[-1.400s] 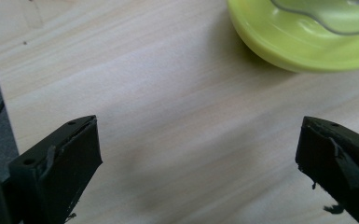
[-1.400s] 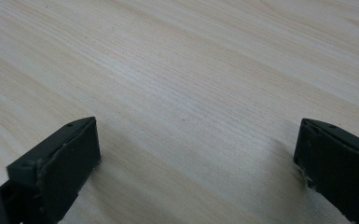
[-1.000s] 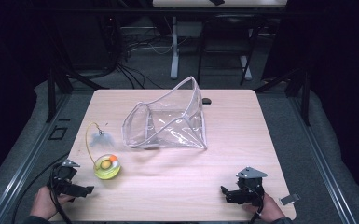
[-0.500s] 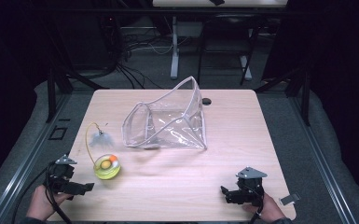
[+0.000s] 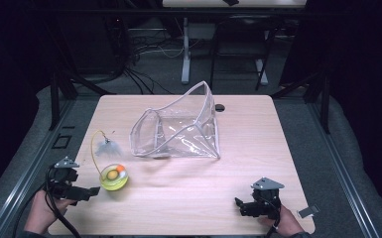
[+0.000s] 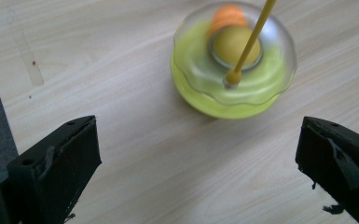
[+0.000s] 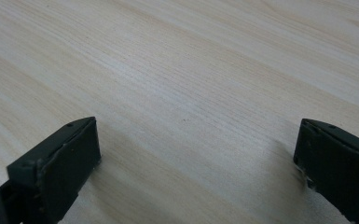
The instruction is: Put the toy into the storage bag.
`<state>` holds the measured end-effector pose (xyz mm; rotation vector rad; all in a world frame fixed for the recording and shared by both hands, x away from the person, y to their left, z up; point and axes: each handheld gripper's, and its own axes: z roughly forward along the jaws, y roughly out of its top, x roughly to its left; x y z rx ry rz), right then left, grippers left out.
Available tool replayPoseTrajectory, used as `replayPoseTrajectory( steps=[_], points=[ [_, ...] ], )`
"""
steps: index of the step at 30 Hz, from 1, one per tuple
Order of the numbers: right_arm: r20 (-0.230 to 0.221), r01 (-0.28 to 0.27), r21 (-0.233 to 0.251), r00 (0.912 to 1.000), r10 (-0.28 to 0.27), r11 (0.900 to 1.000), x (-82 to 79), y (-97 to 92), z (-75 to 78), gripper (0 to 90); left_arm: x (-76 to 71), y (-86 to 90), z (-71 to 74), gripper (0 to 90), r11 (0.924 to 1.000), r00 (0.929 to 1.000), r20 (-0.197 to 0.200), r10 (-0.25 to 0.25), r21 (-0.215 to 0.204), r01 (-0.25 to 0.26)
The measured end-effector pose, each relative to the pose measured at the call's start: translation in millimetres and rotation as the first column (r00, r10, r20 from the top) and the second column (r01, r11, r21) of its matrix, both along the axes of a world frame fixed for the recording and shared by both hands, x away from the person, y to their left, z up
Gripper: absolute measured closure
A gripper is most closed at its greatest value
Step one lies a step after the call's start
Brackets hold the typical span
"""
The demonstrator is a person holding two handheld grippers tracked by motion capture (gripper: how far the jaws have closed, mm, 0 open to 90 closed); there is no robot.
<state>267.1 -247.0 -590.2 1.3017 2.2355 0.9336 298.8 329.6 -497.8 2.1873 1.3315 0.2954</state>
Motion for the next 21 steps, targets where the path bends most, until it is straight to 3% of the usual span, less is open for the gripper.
replayPoseTrajectory(
  steps=[6,10,15,21],
  points=[
    [0.000,0.000,0.000,1.0000,0.000,1.0000,0.0,0.0,0.0,0.0,6.8,-5.4,12.7,0.0,0.9999,0.9995,0.030,-0.013,-0.011,0.013],
    [-0.003,-0.007,0.001,1.0000,0.007,1.0000,0.4,-0.3,0.0,0.0,12.3,-12.9,22.8,0.0,0.9995,0.9968,0.073,-0.032,0.001,0.032],
    [0.000,-0.007,0.004,1.0000,0.007,1.0000,0.6,-0.2,-0.4,0.0,16.8,-17.9,29.0,0.0,0.9987,0.9953,0.083,-0.051,0.007,0.050],
    [0.001,-0.008,0.004,1.0000,0.008,1.0000,0.7,-0.2,-0.4,0.0,21.4,-21.6,39.6,0.0,0.9962,0.9943,0.068,-0.082,0.033,0.080]
  ],
)
